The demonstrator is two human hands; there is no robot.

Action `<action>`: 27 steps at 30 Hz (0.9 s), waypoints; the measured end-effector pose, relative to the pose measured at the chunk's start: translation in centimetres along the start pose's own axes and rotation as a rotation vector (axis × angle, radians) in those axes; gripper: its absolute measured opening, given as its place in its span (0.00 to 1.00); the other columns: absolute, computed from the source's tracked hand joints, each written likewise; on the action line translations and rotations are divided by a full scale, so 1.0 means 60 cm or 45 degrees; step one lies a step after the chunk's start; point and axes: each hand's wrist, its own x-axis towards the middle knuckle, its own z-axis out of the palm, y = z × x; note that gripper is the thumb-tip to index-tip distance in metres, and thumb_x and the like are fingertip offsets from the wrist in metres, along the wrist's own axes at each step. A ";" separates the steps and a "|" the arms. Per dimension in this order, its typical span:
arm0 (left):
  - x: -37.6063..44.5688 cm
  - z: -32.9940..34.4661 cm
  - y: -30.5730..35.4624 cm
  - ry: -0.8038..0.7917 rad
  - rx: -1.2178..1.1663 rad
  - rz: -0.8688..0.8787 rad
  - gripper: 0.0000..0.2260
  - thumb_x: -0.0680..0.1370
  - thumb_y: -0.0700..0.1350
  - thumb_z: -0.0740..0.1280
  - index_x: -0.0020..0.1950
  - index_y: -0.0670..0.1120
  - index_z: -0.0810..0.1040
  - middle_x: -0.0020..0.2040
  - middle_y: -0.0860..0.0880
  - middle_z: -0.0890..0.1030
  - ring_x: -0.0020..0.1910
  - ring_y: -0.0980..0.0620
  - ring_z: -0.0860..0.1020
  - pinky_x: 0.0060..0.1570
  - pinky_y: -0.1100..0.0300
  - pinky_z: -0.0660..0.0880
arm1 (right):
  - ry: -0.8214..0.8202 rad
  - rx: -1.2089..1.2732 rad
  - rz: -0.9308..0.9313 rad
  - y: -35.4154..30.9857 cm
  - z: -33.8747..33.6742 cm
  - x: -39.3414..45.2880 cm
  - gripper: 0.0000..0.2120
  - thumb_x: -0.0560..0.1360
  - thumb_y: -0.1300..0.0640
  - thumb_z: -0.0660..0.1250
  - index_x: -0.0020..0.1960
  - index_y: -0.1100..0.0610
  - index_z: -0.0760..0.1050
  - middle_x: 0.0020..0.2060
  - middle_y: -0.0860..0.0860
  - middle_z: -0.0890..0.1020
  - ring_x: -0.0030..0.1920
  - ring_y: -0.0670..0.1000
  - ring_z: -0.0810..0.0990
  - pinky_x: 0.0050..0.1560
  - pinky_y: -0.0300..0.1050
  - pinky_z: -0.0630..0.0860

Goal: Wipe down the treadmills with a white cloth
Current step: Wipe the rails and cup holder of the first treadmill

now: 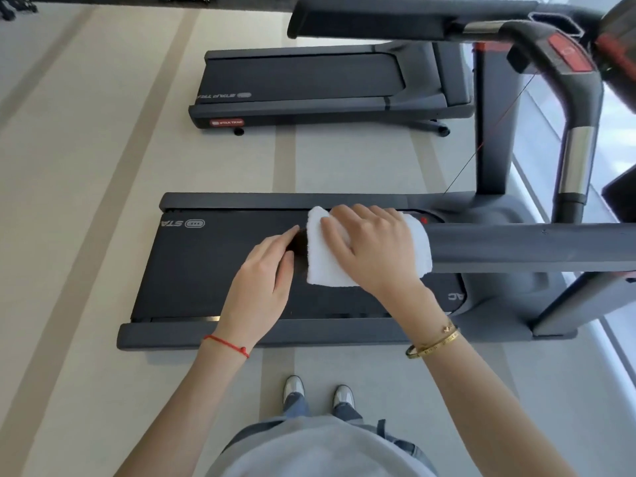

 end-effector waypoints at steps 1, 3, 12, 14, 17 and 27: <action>0.001 -0.002 0.000 -0.013 0.028 0.011 0.17 0.84 0.42 0.57 0.73 0.47 0.71 0.65 0.53 0.77 0.64 0.54 0.75 0.66 0.57 0.72 | 0.001 -0.009 0.015 0.023 -0.007 -0.005 0.21 0.80 0.46 0.53 0.36 0.55 0.75 0.26 0.49 0.73 0.29 0.54 0.70 0.37 0.48 0.65; 0.003 -0.007 0.000 -0.033 0.060 0.016 0.17 0.84 0.43 0.56 0.74 0.47 0.70 0.66 0.53 0.76 0.65 0.55 0.74 0.66 0.59 0.71 | 0.037 -0.017 0.125 0.063 -0.025 -0.008 0.20 0.78 0.48 0.54 0.31 0.56 0.69 0.24 0.49 0.70 0.28 0.55 0.68 0.35 0.49 0.64; 0.017 -0.013 0.005 -0.049 0.039 0.033 0.15 0.83 0.46 0.59 0.69 0.46 0.74 0.63 0.52 0.78 0.62 0.53 0.76 0.65 0.57 0.72 | 0.125 0.038 0.072 -0.006 0.002 -0.020 0.16 0.80 0.50 0.57 0.40 0.55 0.77 0.32 0.49 0.78 0.35 0.55 0.74 0.43 0.50 0.69; 0.023 -0.011 0.011 -0.057 0.058 0.053 0.16 0.83 0.48 0.58 0.69 0.47 0.74 0.64 0.52 0.78 0.63 0.54 0.75 0.64 0.60 0.71 | 0.125 0.024 0.041 0.029 -0.012 -0.030 0.17 0.81 0.49 0.56 0.45 0.55 0.80 0.36 0.50 0.80 0.39 0.55 0.76 0.47 0.51 0.71; 0.037 -0.004 0.028 -0.100 0.060 0.113 0.17 0.84 0.49 0.56 0.70 0.47 0.73 0.65 0.52 0.78 0.64 0.54 0.75 0.66 0.59 0.70 | 0.151 -0.064 0.224 0.110 -0.042 -0.042 0.17 0.80 0.53 0.56 0.39 0.57 0.77 0.32 0.51 0.78 0.38 0.56 0.75 0.46 0.51 0.70; 0.092 0.068 0.123 -0.082 0.311 0.333 0.11 0.82 0.42 0.60 0.56 0.43 0.82 0.50 0.48 0.84 0.47 0.46 0.81 0.51 0.50 0.75 | 0.214 0.024 0.138 0.143 -0.045 -0.073 0.13 0.81 0.53 0.58 0.50 0.56 0.80 0.43 0.49 0.82 0.48 0.54 0.77 0.55 0.49 0.69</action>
